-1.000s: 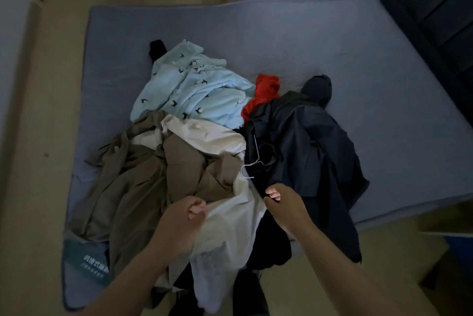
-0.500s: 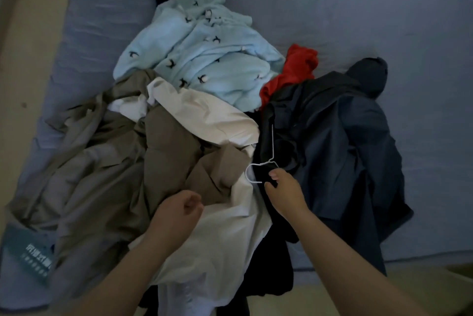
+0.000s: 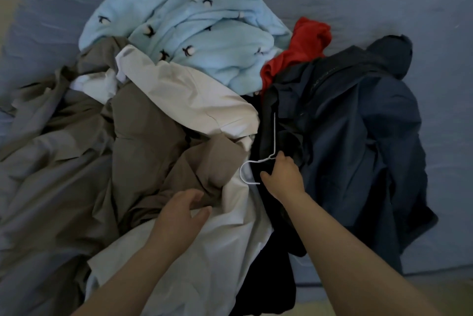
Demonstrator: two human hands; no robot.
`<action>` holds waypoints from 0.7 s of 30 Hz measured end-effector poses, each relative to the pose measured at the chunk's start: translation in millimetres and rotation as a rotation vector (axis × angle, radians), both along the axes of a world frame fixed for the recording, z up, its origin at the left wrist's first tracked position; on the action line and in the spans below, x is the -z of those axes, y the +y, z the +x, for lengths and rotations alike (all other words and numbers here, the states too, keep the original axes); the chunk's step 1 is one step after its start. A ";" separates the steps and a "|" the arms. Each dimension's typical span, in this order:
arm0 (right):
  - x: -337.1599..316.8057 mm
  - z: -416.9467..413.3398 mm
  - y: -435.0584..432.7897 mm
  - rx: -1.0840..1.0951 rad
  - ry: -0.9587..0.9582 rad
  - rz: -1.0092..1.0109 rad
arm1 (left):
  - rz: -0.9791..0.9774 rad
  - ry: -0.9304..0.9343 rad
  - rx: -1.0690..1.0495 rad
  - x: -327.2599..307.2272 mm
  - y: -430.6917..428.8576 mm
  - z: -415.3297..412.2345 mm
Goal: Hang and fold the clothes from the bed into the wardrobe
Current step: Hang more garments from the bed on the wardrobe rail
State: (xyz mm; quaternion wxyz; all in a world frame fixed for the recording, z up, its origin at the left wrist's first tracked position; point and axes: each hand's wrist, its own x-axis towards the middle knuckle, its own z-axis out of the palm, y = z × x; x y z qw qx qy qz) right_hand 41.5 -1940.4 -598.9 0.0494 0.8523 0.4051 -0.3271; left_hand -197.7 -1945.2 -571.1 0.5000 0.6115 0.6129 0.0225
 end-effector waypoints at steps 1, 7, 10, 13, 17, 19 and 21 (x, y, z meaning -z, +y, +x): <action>2.5 1.6 -0.5 0.008 -0.005 -0.003 | 0.006 0.001 0.004 2.4 -2.0 1.1; -9.2 9.9 -20.1 -0.033 -0.152 0.031 | 0.042 0.005 0.004 5.8 -10.0 -3.9; -20.7 16.7 -32.1 0.033 -0.140 0.205 | 0.052 0.013 0.011 5.5 -8.6 -7.4; -30.9 27.1 -35.2 0.117 0.136 0.370 | 0.136 0.064 0.001 4.8 3.5 -11.2; -43.6 12.4 -30.5 0.245 0.443 0.470 | 0.196 0.153 0.074 8.1 10.8 -13.6; -45.5 -0.1 -26.4 0.233 0.471 0.520 | 0.176 0.187 0.052 8.8 12.9 -11.8; -43.7 -9.9 -22.6 0.224 0.485 0.545 | 0.189 0.211 -0.008 10.5 18.0 -12.9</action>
